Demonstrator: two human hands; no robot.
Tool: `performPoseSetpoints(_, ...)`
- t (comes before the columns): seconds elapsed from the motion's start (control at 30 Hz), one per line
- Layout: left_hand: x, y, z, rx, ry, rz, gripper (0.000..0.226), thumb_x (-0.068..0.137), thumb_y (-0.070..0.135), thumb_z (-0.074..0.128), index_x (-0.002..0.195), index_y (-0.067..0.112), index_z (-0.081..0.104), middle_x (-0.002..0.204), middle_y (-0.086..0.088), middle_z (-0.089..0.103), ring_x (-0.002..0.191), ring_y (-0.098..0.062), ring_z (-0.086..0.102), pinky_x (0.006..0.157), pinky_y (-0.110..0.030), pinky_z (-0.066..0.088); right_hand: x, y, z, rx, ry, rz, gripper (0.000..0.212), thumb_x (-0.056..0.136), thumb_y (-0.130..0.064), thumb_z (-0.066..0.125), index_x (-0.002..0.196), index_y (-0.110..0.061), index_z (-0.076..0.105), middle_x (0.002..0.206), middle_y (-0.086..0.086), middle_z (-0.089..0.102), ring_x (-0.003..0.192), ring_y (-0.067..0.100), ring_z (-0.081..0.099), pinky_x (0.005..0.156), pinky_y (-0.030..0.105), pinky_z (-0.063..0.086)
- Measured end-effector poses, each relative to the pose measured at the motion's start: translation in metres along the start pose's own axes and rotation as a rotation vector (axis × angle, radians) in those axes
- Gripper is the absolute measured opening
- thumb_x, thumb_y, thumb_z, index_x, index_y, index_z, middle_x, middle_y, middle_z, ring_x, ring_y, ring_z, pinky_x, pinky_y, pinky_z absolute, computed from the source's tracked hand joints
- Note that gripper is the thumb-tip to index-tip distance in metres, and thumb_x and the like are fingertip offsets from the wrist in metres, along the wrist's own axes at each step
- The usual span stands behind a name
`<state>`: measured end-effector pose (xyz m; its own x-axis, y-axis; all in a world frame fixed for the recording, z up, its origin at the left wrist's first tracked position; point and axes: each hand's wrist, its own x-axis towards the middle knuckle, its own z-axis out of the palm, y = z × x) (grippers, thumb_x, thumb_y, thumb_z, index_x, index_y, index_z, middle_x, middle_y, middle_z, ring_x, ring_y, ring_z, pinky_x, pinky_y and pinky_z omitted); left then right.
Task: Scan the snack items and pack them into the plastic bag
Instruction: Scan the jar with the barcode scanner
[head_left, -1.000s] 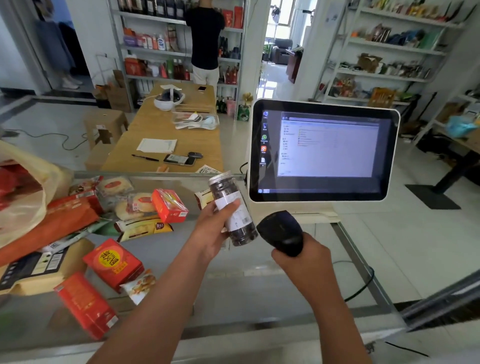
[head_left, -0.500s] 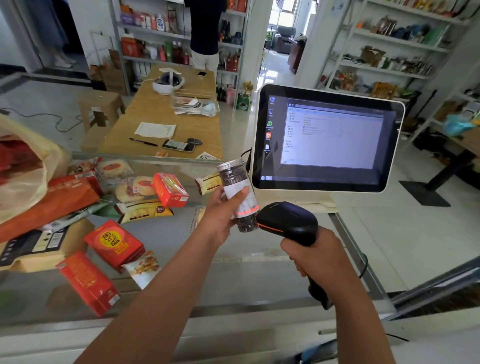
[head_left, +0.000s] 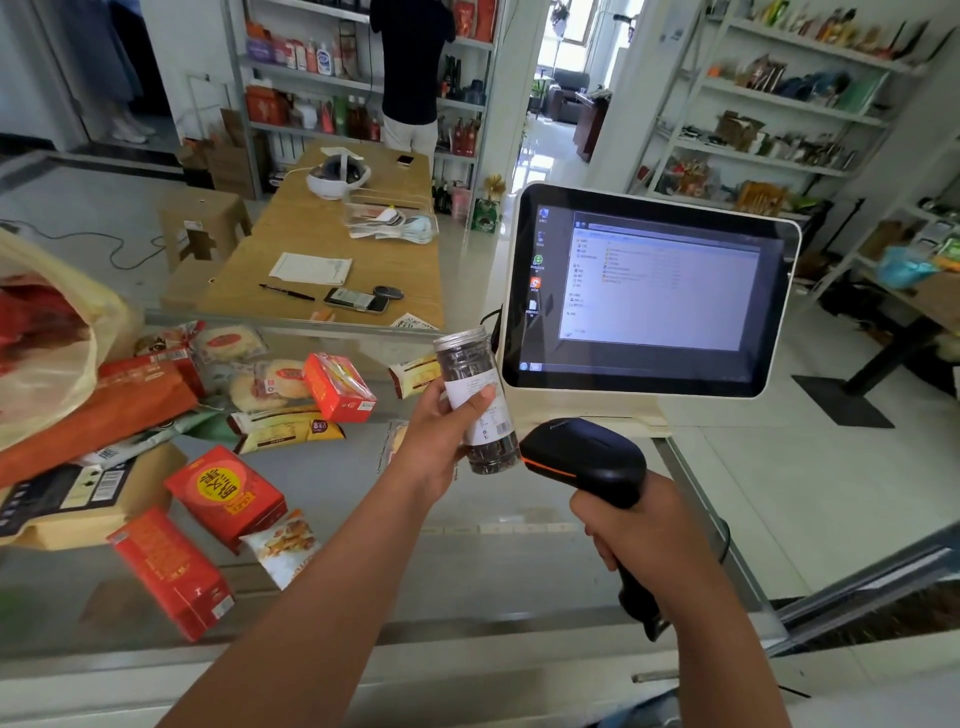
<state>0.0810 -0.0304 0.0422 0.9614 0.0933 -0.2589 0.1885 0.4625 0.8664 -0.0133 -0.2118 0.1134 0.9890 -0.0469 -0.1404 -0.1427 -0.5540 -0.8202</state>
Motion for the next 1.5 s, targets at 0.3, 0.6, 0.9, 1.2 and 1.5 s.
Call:
performPoseSetpoints(0.3,-0.002,-0.001,0.005,-0.021,-0.003,-0.003,0.048,0.086,0.018,0.069,0.131,0.020,0.051,0.123,-0.003,0.065,0.111,-0.023,0.062,0.076,-0.034,0.053,-0.002,0.002,-0.004,0.019,-0.027,0.010,0.012,0.076,-0.015,0.063,0.066,-0.010,0.057,0.043,-0.002,0.050,0.041,0.008,0.048,0.050,0.022,0.044)
performPoseSetpoints(0.6,-0.007,0.001,-0.003,0.000,0.017,0.011,0.046,0.086,0.016,0.069,0.129,0.020,0.053,0.115,0.001,0.068,0.104,-0.019,0.064,0.085,-0.041,0.053,0.013,0.019,0.013,0.149,-0.074,0.027,0.012,0.079,-0.013,0.065,0.087,-0.020,0.060,0.067,-0.001,0.062,0.064,0.012,0.061,0.062,0.024,0.046)
performPoseSetpoints(0.9,-0.023,0.002,-0.043,0.127,0.118,0.024,0.035,0.087,0.017,0.068,0.120,0.020,0.056,0.110,0.002,0.069,0.093,-0.014,0.068,0.084,-0.042,0.053,0.055,0.072,0.090,-0.148,-0.108,0.039,0.041,0.080,-0.009,0.066,0.119,-0.010,0.054,0.107,0.005,0.062,0.086,0.011,0.049,0.059,0.011,0.033)
performPoseSetpoints(1.2,-0.037,0.012,-0.072,0.150,0.115,-0.027,0.044,0.085,0.022,0.072,0.125,0.019,0.054,0.118,-0.003,0.067,0.102,-0.020,0.067,0.082,-0.041,0.054,0.055,0.083,0.123,-0.377,0.024,0.092,0.044,0.081,-0.017,0.065,0.122,-0.009,0.052,0.111,0.014,0.061,0.105,0.029,0.057,0.085,0.034,0.047)
performPoseSetpoints(1.5,-0.089,0.092,-0.145,0.198,-0.027,-0.084,0.042,0.094,0.052,0.048,0.115,0.020,0.065,0.111,-0.008,0.070,0.101,-0.024,0.067,0.085,-0.041,0.055,-0.020,-0.075,0.208,0.320,-0.157,-0.219,0.062,0.076,-0.033,0.077,0.125,-0.045,0.043,0.105,-0.023,0.061,0.095,-0.001,0.062,0.080,0.029,0.056)
